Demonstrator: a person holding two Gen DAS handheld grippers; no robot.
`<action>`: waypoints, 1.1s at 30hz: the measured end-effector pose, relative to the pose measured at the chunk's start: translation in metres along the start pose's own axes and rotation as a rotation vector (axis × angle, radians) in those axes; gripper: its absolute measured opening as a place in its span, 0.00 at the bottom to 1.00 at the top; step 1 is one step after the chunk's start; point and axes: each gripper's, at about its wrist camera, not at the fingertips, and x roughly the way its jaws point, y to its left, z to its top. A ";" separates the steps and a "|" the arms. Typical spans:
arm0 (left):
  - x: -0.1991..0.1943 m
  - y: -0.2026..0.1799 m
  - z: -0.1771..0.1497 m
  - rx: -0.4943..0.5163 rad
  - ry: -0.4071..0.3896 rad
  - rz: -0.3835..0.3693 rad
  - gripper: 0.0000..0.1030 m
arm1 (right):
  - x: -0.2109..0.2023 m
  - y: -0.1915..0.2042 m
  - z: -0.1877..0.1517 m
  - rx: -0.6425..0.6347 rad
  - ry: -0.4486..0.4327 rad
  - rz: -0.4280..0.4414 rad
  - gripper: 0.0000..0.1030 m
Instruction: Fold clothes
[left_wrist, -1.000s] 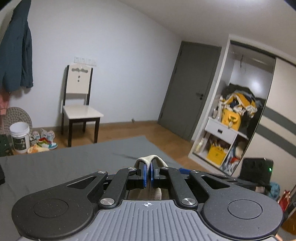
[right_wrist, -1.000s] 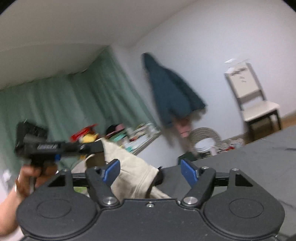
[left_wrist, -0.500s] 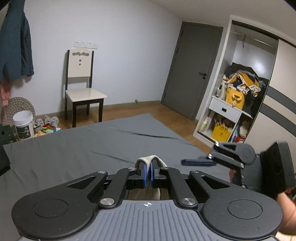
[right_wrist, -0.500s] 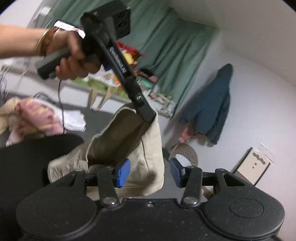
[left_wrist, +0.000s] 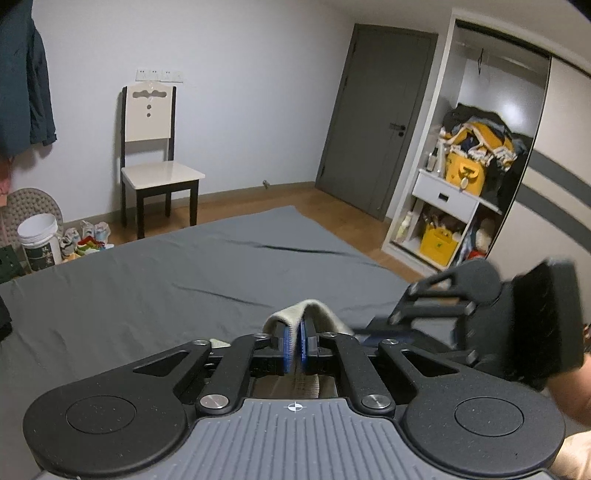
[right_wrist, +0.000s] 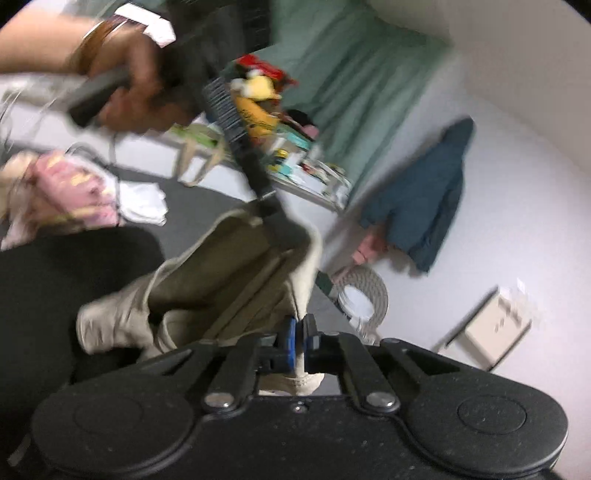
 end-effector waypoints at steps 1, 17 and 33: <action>0.004 -0.001 -0.002 0.015 0.006 0.017 0.04 | 0.001 -0.007 0.002 0.044 0.008 -0.004 0.04; -0.008 -0.075 -0.123 0.379 -0.072 0.250 0.89 | 0.049 -0.068 0.055 0.151 0.149 -0.118 0.04; 0.092 -0.156 -0.149 0.226 -0.116 0.481 0.80 | 0.060 -0.058 0.107 0.090 0.175 -0.127 0.04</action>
